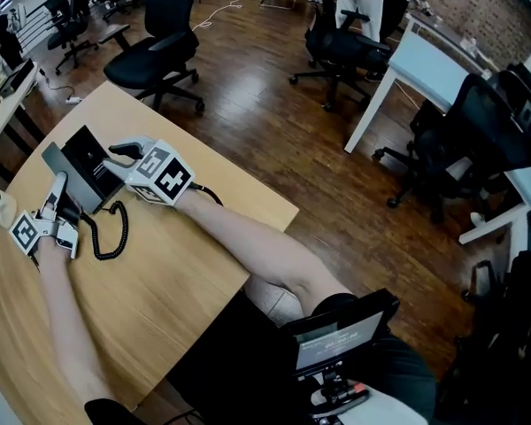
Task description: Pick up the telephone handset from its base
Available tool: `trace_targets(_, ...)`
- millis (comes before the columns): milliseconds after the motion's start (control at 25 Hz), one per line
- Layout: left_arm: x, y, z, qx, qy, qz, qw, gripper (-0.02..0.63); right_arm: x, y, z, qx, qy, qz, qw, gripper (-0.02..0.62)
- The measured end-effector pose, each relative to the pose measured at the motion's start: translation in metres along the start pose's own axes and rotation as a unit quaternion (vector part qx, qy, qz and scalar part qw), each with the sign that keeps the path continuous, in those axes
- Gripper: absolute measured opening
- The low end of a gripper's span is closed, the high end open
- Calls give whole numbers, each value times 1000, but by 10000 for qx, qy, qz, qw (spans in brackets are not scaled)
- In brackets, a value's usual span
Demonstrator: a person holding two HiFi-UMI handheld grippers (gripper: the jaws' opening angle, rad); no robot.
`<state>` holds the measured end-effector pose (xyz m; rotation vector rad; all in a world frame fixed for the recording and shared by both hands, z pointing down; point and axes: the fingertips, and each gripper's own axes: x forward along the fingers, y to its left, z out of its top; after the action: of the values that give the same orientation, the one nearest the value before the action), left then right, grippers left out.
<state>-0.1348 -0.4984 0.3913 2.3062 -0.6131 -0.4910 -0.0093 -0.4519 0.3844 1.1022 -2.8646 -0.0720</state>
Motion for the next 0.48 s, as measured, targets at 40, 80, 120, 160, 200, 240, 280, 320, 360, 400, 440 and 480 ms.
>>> trace_targets(40,0,-5,2,71,-86,-231,9997,78,0,-2,-3,-4,-8,15,10000,91)
trace_targets(80,2,-11,3,100,-162,-453,9988,78,-1,-5,-5,-7,-17,11,10000,91)
trace_targets(120,3,-19,4,89,-235,-634,9977,78,-1,-8,-5,-9,-32,-6,10000,91)
trace_targets(160,3,-27,6,58,-308,-769,9965,78,-2,-10,-4,-7,-51,-26,10000,91)
trace_targets(200,2,-37,8,20,-384,-870,9955,77,-3,-10,-2,3,-65,-44,10000,91)
trace_targets(240,0,-48,10,-27,-461,-954,9944,77,-5,-10,2,16,-76,-58,10000,91)
trace_targets(280,-2,-61,11,-77,-534,-1039,9931,77,-7,-9,5,25,-87,-69,9999,91)
trace_targets(320,-4,-75,11,-113,-594,-1130,9918,78,-9,-9,7,29,-99,-75,9999,89)
trace_targets(360,-6,-88,10,-125,-635,-1224,9904,78,-10,-9,9,33,-115,-73,9999,91)
trace_targets(400,-9,-101,9,-111,-657,-1313,9891,77,-11,-8,11,36,-136,-63,9999,91)
trace_targets(440,-14,-114,6,-76,-665,-1397,9879,77,-12,-6,14,35,-164,-54,9998,91)
trace_targets(480,-19,-126,2,-35,-666,-1481,9867,77,-14,-4,16,28,-196,-53,9998,91)
